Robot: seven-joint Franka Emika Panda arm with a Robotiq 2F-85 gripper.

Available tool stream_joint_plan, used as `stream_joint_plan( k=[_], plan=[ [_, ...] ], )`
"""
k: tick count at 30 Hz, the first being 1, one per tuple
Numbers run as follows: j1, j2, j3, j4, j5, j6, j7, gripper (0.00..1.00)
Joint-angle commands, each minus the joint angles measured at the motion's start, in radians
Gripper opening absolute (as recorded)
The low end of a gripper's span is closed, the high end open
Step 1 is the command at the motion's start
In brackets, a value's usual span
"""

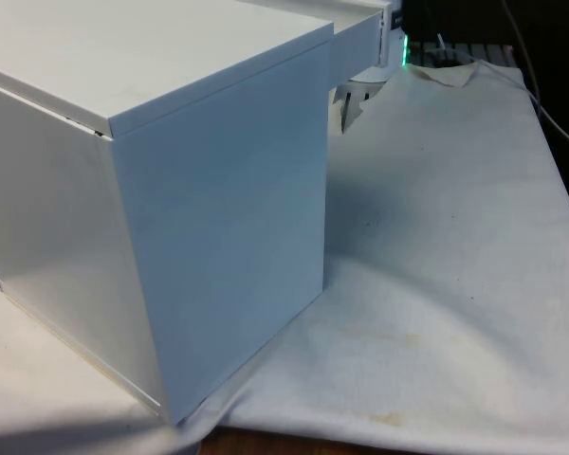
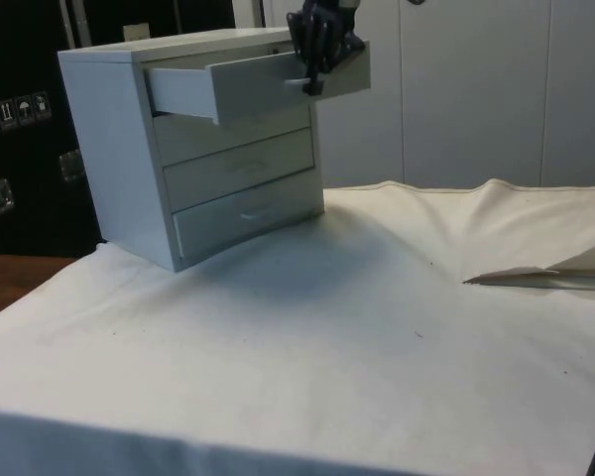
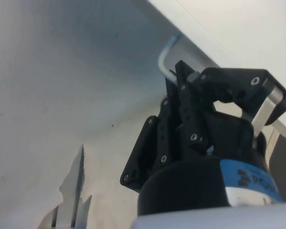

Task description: Open the drawer, then close it.

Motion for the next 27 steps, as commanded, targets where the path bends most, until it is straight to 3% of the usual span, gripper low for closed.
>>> stream_joint_plan(
  k=[1, 4, 5, 6, 13, 14, 15, 23, 27],
  plan=[
    [-0.015, -0.026, 0.013, -0.02, -0.025, -0.004, 0.015, 0.0],
    [-0.016, -0.046, 0.014, -0.038, -0.031, -0.006, 0.018, 0.0],
    [0.0, -0.03, -0.001, -0.026, -0.008, -0.002, 0.001, 0.0],
    [-0.015, -0.06, 0.015, -0.05, -0.036, -0.008, 0.021, 0.0],
    [-0.014, -0.102, 0.015, -0.087, -0.058, -0.009, 0.038, 0.0],
    [0.0, -0.086, 0.001, -0.073, -0.038, -0.003, 0.025, 0.0],
    [-0.013, -0.106, 0.015, -0.091, -0.057, -0.007, 0.038, 0.0],
    [0.0, -0.094, 0.002, -0.082, -0.038, 0.001, 0.029, 0.0],
    [-0.002, -0.096, 0.005, -0.084, -0.041, 0.0, 0.031, 0.0]
  ],
)
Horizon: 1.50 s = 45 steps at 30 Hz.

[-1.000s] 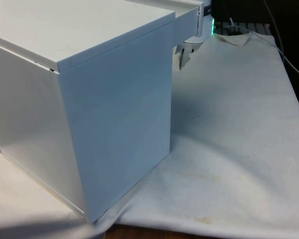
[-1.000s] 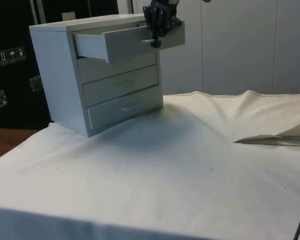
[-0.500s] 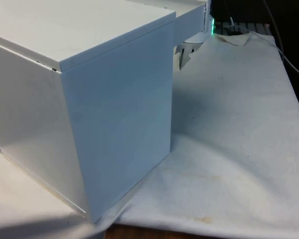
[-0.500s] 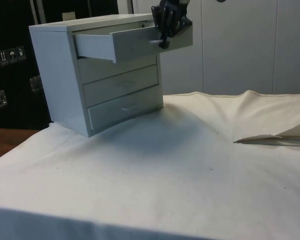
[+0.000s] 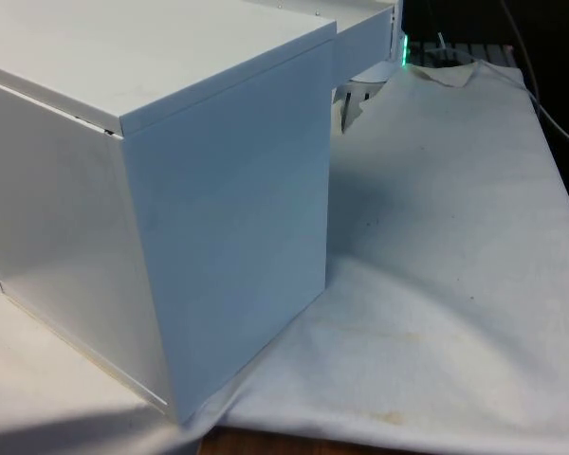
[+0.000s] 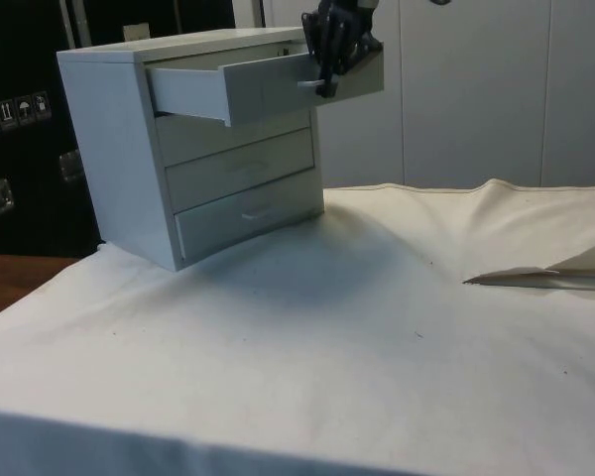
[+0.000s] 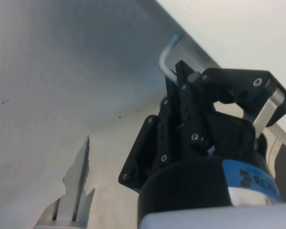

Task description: Open the drawer, then close it.

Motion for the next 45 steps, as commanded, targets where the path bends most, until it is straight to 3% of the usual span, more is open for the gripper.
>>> stream_joint_plan(
  k=[1, 10, 14, 15, 17, 29, 40, 41, 42, 45],
  plan=[
    [-0.002, -0.002, 0.002, -0.001, -0.003, -0.001, 0.001, 0.0],
    [0.0, 0.001, 0.001, 0.0, 0.001, -0.001, 0.0, 0.03],
    [0.0, 0.002, 0.0, -0.001, 0.002, -0.002, 0.0, 0.22],
    [0.0, 0.001, 0.001, 0.001, 0.002, -0.002, 0.0, 0.22],
    [0.0, 0.001, 0.001, 0.001, 0.002, -0.002, 0.0, 0.41],
    [0.0, 0.001, 0.0, 0.0, 0.002, -0.002, 0.0, 0.99],
    [-0.011, -0.029, 0.018, -0.047, -0.015, 0.01, 0.023, 1.0],
    [0.001, -0.023, 0.007, -0.039, 0.002, 0.0, 0.008, 1.0],
    [-0.012, -0.032, 0.019, -0.053, -0.017, 0.013, 0.025, 1.0],
    [-0.013, -0.038, 0.022, -0.069, -0.021, 0.019, 0.031, 1.0]
  ],
)
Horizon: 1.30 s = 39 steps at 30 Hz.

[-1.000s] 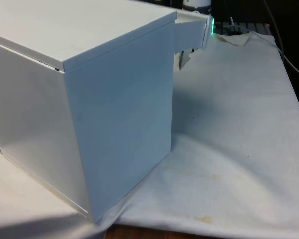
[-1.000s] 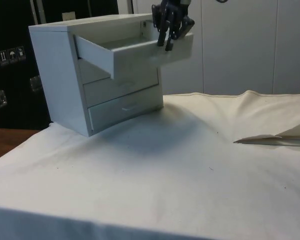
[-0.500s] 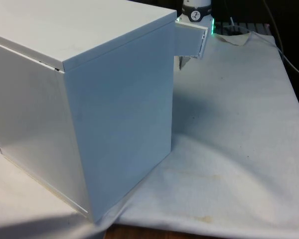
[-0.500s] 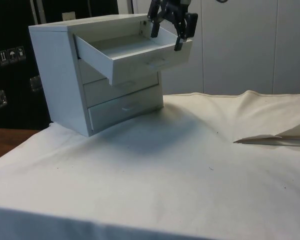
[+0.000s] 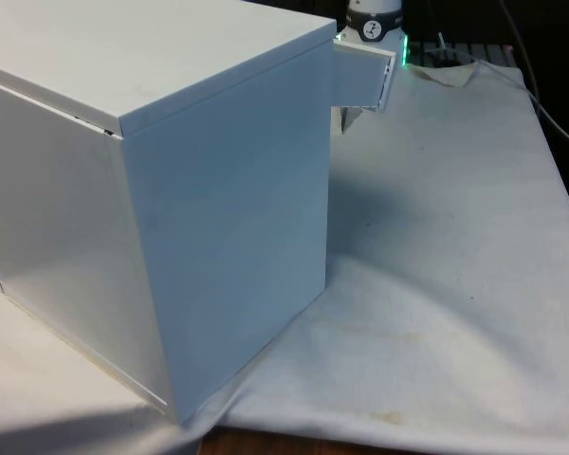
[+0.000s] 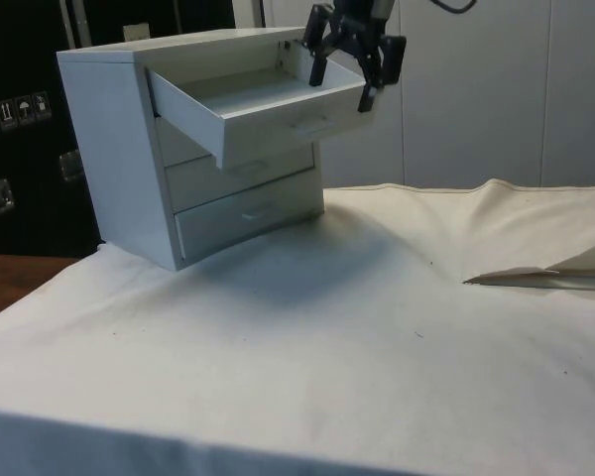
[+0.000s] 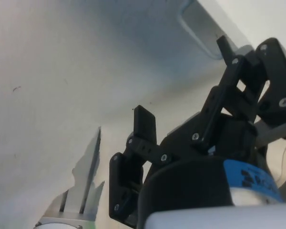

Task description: Open the drawer, then close it.

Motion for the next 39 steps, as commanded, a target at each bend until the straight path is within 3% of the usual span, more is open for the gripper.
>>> stream_joint_plan(
  k=[1, 3, 4, 5, 6, 12, 13, 14, 21, 22, 23, 30, 31, 32, 33, 36, 39],
  plan=[
    [-0.014, -0.001, 0.013, -0.012, -0.022, 0.017, 0.02, 1.0],
    [-0.015, -0.003, 0.015, -0.021, -0.023, 0.023, 0.023, 1.0],
    [0.0, -0.001, 0.002, -0.014, -0.001, 0.01, 0.004, 1.0],
    [0.0, -0.001, 0.004, -0.025, -0.001, 0.018, 0.007, 1.0],
    [-0.016, -0.005, 0.019, -0.037, -0.024, 0.034, 0.027, 1.0],
    [-0.018, -0.014, 0.025, -0.074, -0.025, 0.053, 0.036, 1.0],
    [0.0, -0.01, 0.012, -0.067, -0.001, 0.04, 0.018, 1.0],
    [-0.018, -0.015, 0.026, -0.078, -0.025, 0.055, 0.037, 1.0],
    [-0.017, -0.026, 0.027, -0.116, -0.023, 0.072, 0.04, 1.0],
    [0.0, -0.024, 0.014, -0.113, -0.002, 0.058, 0.022, 1.0],
    [-0.017, -0.026, 0.027, -0.12, -0.023, 0.074, 0.04, 1.0],
    [-0.015, -0.022, 0.026, -0.146, -0.021, 0.094, 0.04, 1.0],
    [-0.015, -0.022, 0.026, -0.148, -0.021, 0.095, 0.04, 0.98],
    [0.0, -0.024, 0.014, -0.145, -0.002, 0.078, 0.024, 0.94],
    [-0.015, -0.022, 0.026, -0.15, -0.021, 0.096, 0.04, 0.94],
    [-0.014, -0.02, 0.026, -0.153, -0.02, 0.098, 0.04, 0.7],
    [-0.014, -0.02, 0.026, -0.155, -0.02, 0.099, 0.04, 0.53]
  ],
)
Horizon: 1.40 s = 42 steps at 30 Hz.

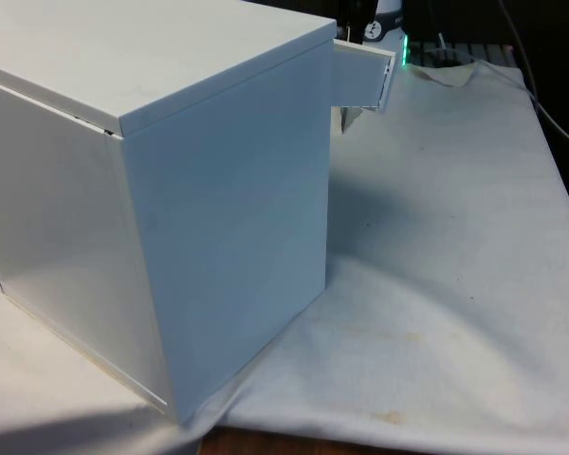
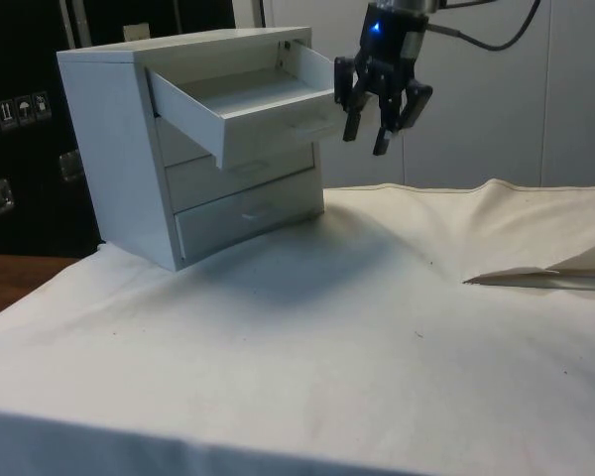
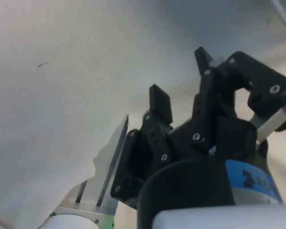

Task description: Open the drawer, then close it.

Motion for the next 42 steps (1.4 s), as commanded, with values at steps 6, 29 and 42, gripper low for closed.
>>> stream_joint_plan(
  k=[6, 29, 42],
  plan=[
    [-0.014, 0.004, 0.012, -0.003, -0.018, 0.019, 0.016, 0.23],
    [0.0, 0.066, -0.014, 0.058, -0.005, 0.013, -0.03, 0.0],
    [0.001, 0.106, -0.023, 0.113, 0.0, 0.001, -0.062, 0.0]
  ],
)
